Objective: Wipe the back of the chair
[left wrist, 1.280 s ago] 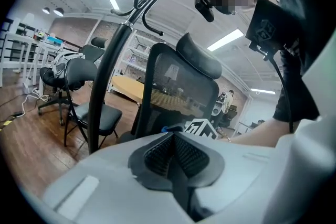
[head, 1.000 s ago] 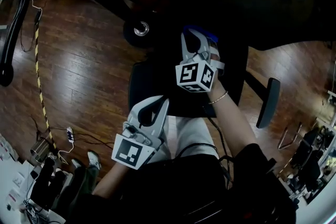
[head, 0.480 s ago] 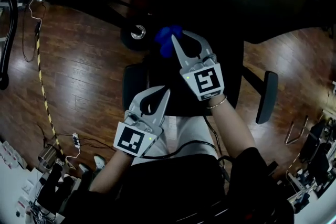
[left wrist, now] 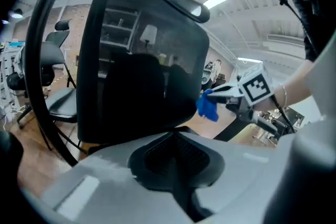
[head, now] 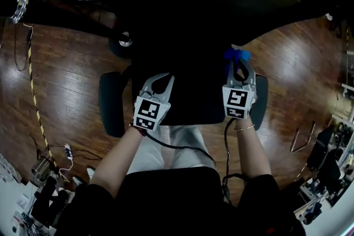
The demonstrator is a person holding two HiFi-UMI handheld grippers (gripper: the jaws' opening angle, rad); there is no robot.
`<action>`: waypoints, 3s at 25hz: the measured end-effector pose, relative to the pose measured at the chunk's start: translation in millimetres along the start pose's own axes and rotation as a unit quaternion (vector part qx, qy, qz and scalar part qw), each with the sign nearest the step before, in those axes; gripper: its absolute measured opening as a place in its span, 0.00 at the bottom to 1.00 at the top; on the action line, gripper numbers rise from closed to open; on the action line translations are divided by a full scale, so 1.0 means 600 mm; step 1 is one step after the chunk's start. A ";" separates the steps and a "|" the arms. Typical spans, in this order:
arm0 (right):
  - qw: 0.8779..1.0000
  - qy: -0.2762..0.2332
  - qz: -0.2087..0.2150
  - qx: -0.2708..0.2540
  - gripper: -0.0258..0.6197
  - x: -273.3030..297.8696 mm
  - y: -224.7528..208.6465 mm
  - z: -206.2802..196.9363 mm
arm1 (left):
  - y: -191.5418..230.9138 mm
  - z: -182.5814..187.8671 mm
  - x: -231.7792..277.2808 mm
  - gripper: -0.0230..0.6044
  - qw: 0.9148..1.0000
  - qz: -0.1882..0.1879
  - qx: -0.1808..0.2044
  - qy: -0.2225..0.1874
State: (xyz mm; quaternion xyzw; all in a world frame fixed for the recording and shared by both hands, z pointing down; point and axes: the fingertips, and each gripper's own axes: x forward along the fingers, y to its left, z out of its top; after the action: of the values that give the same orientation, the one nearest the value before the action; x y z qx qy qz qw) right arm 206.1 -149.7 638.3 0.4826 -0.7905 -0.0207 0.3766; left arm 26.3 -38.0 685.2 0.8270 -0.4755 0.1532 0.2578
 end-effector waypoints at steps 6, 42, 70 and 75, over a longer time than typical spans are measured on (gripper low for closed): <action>0.994 0.095 -0.058 -0.005 0.09 0.070 -0.041 -0.059 | 0.011 -0.029 0.020 0.05 0.998 0.030 -0.050 0.013; 0.967 -0.040 0.204 -0.149 0.09 0.198 0.502 0.200 | 0.076 0.103 -0.215 0.05 0.989 0.024 -0.066 -0.133; 0.993 0.119 0.020 0.021 0.09 0.218 0.036 -0.135 | -0.074 0.105 -0.061 0.05 0.995 0.002 -0.049 -0.085; 0.994 0.084 0.058 -0.024 0.09 0.239 0.096 -0.088 | -0.055 0.084 -0.080 0.05 0.991 0.032 -0.083 -0.100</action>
State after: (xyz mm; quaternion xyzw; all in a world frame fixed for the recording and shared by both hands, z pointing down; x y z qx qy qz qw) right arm 159.4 -213.1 781.3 0.4271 -0.7817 0.0227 0.4539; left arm 31.1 -19.4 610.7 0.7980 -0.5365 0.0380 0.2717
